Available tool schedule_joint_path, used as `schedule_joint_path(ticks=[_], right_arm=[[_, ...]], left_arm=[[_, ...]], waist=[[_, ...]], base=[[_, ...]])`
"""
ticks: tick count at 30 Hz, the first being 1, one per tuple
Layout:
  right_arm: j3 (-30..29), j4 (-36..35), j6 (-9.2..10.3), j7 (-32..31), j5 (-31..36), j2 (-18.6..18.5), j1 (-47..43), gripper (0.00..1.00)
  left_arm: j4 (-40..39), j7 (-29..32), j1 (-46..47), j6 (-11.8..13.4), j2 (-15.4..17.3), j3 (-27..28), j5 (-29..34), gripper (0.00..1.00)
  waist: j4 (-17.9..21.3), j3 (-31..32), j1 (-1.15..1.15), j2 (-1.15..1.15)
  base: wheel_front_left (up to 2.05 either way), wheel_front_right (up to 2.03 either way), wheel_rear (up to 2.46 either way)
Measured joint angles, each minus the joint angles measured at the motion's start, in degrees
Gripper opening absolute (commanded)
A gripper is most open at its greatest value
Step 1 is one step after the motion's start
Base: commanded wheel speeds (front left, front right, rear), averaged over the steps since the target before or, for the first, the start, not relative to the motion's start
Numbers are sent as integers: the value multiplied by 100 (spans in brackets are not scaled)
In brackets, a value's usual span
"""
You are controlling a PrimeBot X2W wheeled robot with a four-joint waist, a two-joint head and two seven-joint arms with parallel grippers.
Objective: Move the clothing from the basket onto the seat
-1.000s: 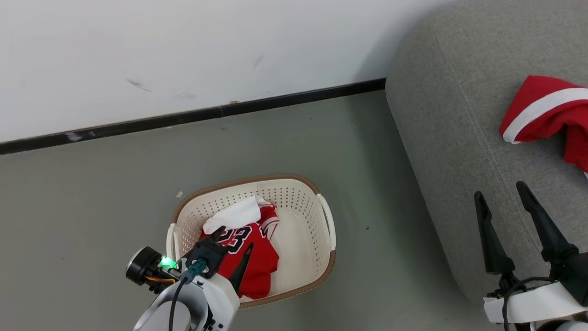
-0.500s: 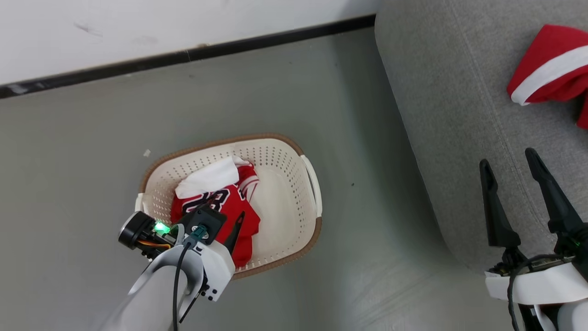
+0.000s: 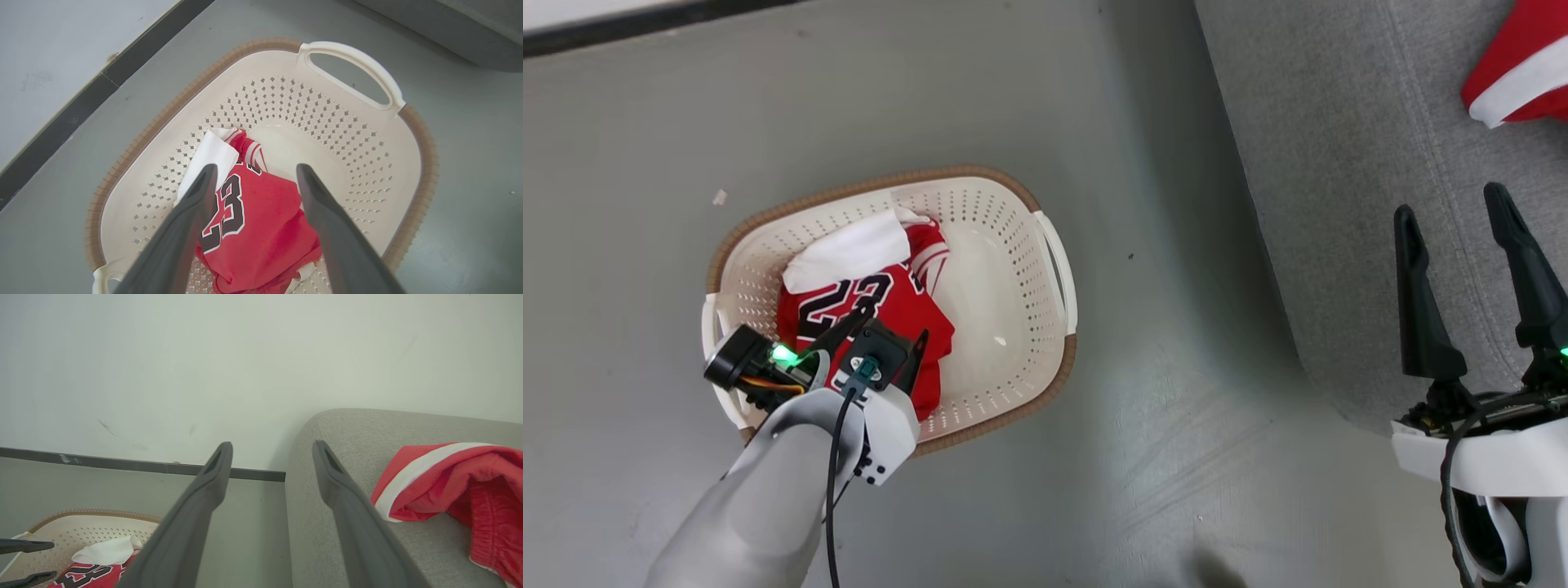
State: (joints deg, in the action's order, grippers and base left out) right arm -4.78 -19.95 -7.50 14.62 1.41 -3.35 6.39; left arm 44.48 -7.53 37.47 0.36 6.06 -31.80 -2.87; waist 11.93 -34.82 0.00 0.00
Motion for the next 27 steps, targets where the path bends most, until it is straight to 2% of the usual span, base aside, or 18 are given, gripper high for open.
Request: schedule_joint_path(ticks=[10, 27], right_arm=[[46, -69, 0, 0, -32, 40, 387, 100], [85, -113, 0, 0, -92, 89, 861, 100]], left_arm=[[352, -5, 470, 101, 118, -166, 320, 100], [1040, 459, 997, 261, 391, -104, 461, 100]], waist=[[136, -575, 0, 0], [407, -1286, 0, 0]], base=[[0, 0, 0], [0, 0, 0]])
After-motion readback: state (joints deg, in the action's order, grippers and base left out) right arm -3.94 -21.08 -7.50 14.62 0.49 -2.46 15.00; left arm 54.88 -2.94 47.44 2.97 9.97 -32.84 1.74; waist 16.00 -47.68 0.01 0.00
